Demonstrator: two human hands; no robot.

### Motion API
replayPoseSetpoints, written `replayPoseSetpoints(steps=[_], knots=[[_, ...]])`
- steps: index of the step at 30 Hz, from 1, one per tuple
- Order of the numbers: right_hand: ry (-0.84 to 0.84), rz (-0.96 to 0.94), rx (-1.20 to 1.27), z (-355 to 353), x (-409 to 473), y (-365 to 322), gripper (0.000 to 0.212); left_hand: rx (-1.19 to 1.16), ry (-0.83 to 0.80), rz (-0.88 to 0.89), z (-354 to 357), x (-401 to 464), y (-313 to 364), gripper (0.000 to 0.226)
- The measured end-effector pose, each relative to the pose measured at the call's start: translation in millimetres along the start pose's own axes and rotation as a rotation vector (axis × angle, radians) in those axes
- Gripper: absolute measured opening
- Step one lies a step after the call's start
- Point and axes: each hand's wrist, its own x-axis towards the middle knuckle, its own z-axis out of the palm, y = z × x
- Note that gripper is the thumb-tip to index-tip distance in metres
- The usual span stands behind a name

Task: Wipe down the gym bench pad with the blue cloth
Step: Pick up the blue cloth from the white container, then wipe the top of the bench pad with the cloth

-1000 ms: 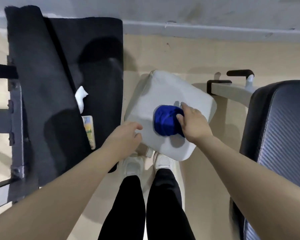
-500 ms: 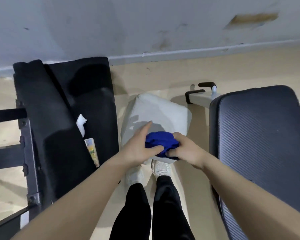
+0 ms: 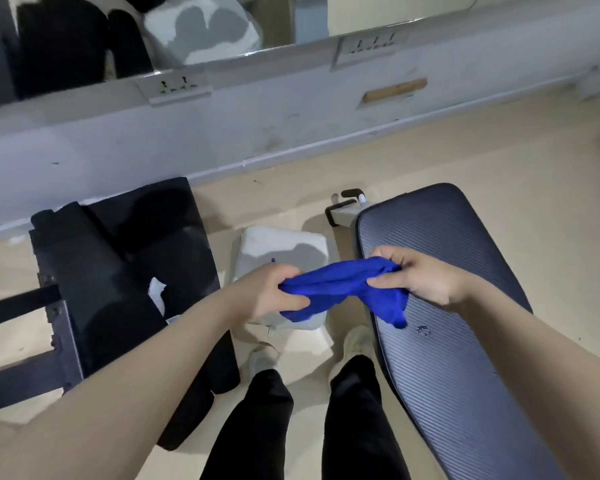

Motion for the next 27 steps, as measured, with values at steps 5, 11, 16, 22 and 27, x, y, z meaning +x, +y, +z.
replayPoseSetpoints(steps=[5, 11, 16, 22, 27], knots=[[0.15, -0.034, 0.151, -33, -6, 19, 0.016, 0.005, 0.039, -0.049, 12, 29, 7, 0.026], [0.26, -0.279, 0.257, -51, -11, 29, 0.012, -0.952, 0.199, -0.157, 60, 65, 41, 0.036], [-0.081, -0.39, -0.415, -51, -42, 31, 0.04, -1.339, 0.156, -0.147, 85, 80, 95, 0.06], [0.517, -0.318, -0.268, -113, -35, 44, 0.018, -1.138, 0.233, -0.132, 107, 107, 122, 0.034], [0.104, -0.073, 0.546, -123, -15, 63, 0.042, -1.217, 0.106, -0.041, 118, 138, 144, 0.023]])
